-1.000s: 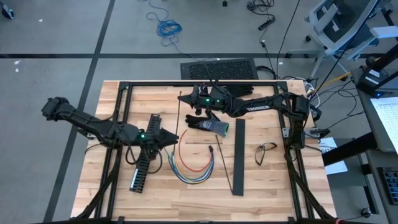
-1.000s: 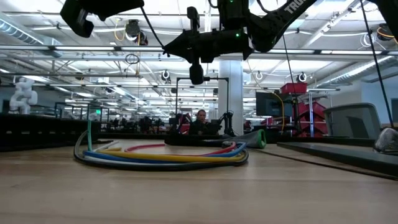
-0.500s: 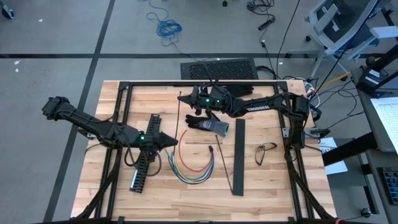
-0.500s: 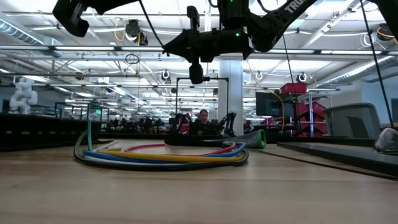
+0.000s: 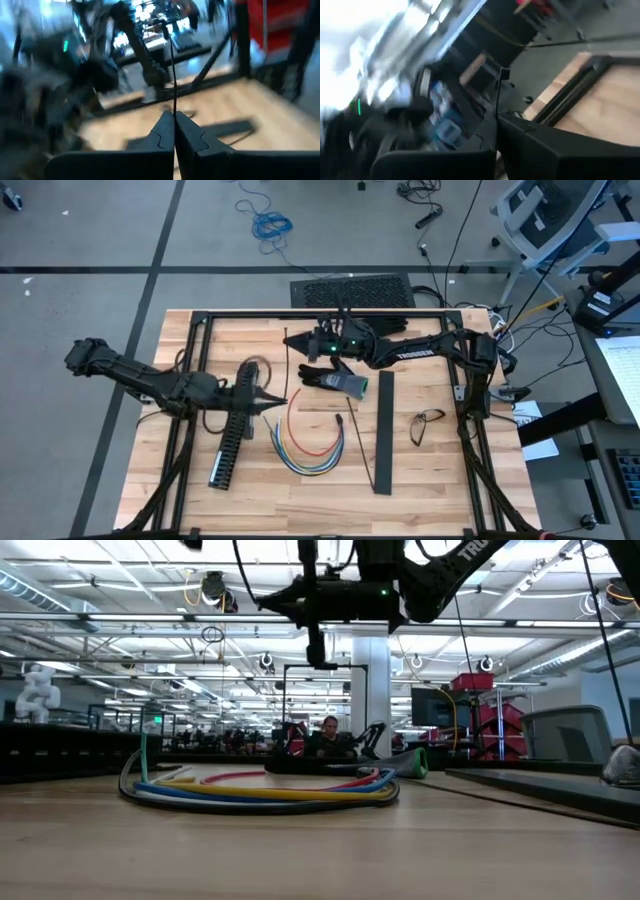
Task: Ziptie cables
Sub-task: Prepare the black zip tie
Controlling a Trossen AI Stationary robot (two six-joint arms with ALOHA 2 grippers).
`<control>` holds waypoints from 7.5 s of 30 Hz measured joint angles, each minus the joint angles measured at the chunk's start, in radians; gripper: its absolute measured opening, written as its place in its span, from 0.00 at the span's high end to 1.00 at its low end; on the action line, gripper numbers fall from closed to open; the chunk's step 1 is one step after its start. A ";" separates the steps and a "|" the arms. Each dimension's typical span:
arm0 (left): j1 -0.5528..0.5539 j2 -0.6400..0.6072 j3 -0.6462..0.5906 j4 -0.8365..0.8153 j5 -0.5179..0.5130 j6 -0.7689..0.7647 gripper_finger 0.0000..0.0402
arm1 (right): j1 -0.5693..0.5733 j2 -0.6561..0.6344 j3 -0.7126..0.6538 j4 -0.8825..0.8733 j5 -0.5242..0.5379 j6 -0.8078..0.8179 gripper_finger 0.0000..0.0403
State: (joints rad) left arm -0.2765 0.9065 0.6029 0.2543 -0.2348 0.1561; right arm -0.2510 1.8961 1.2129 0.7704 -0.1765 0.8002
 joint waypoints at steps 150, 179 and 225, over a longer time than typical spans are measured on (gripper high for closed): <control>0.290 0.018 -0.111 0.342 0.261 -1.457 1.00 | 0.012 -0.066 0.037 -0.132 -0.312 -1.081 1.00; 0.347 -0.041 -0.122 0.276 0.181 -1.456 1.00 | 0.029 -0.068 0.036 -0.150 -0.364 -1.111 1.00; 0.341 -0.045 -0.123 0.319 0.355 -1.439 0.59 | 0.028 -0.071 0.036 -0.153 -0.372 -1.108 1.00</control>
State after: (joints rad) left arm 0.0643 0.8612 0.4801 0.5732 0.1200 -1.2826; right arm -0.2234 1.8248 1.2491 0.6176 -0.5484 -0.3080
